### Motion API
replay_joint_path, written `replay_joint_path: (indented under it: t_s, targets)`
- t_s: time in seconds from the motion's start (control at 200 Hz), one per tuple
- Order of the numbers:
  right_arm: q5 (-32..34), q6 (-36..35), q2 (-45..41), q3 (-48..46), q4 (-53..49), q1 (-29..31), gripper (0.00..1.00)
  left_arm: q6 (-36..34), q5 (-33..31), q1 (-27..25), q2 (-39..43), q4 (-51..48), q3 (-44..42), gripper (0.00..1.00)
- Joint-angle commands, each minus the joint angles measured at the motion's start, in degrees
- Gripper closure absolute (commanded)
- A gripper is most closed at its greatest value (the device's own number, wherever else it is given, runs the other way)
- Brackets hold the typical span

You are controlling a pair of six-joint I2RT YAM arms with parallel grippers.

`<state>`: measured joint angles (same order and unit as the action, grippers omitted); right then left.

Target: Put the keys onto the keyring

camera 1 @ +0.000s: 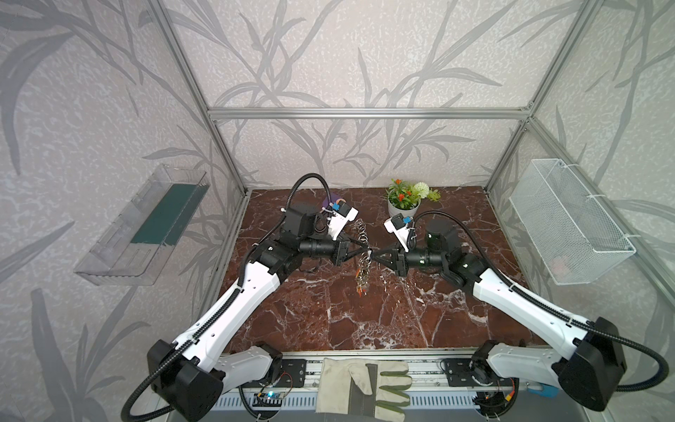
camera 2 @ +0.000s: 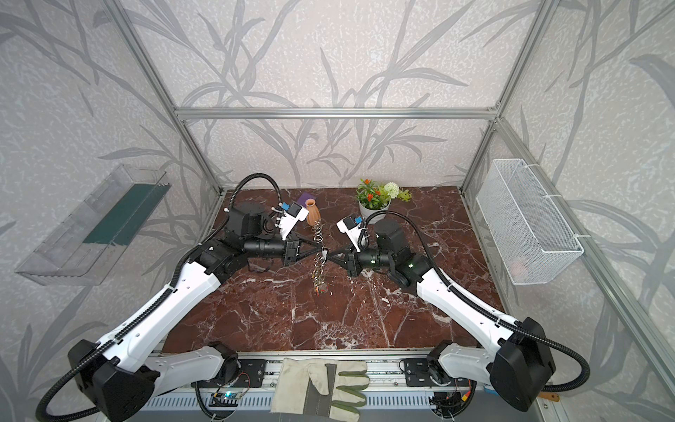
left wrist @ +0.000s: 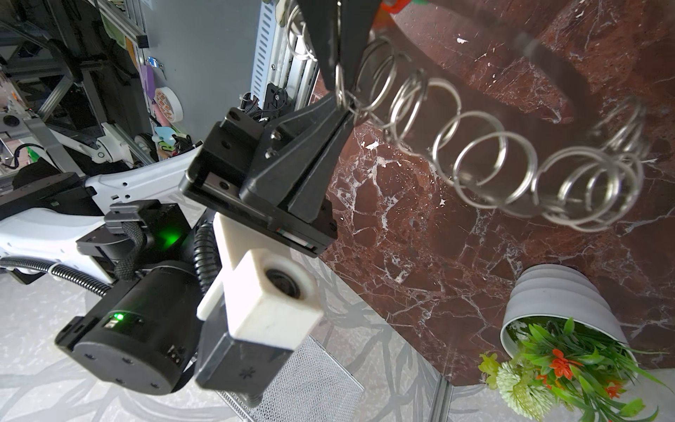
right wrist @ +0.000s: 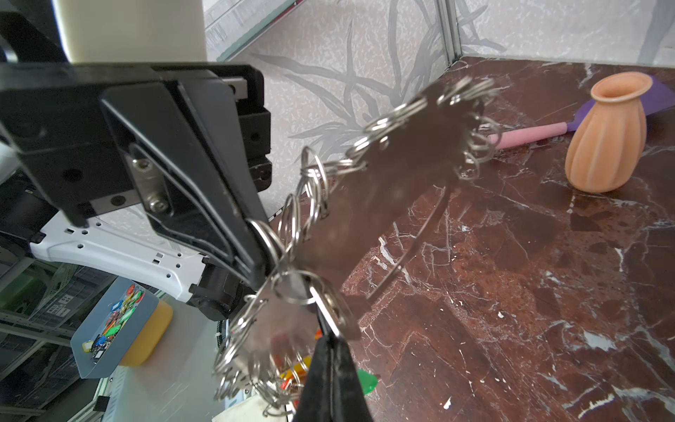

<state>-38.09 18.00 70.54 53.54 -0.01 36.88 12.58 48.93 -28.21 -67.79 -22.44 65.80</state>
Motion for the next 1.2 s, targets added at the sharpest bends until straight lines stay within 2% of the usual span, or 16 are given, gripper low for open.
replay_joint_path:
  t_s: [0.0,0.2,0.275,0.38,0.58,0.795,0.93,1.194]
  targets:
    - [0.13,0.49,2.24,1.53,-1.70,1.22,1.00,1.13,4.50,-0.04,2.18,7.65,0.65,1.00]
    - [1.30,0.89,1.65,2.45,-2.41,0.96,1.00,1.31,4.48,-0.04,2.13,8.13,0.35,1.00]
    - [1.13,1.81,0.23,2.28,-3.34,-0.96,0.88,1.22,3.99,-0.09,2.31,7.78,0.16,1.00]
    - [1.06,2.61,-3.27,1.75,-5.18,-3.84,0.78,1.71,3.46,-0.04,2.68,8.28,-0.53,1.00]
    - [2.78,-0.01,-9.71,3.65,-9.73,-4.35,0.74,4.50,3.02,-0.25,2.56,11.61,-2.68,1.00]
    - [-2.79,0.25,-8.97,5.69,-4.39,-3.21,0.62,6.76,3.58,-1.50,3.45,17.30,-5.59,1.00]
    - [-3.58,-1.62,-5.42,8.51,-5.57,-1.18,0.61,6.25,4.40,-2.01,4.28,18.85,-6.36,1.00]
    - [-4.45,-1.00,-2.45,9.61,-4.24,-0.59,0.63,4.58,5.99,-2.38,5.87,19.95,-7.68,1.00]
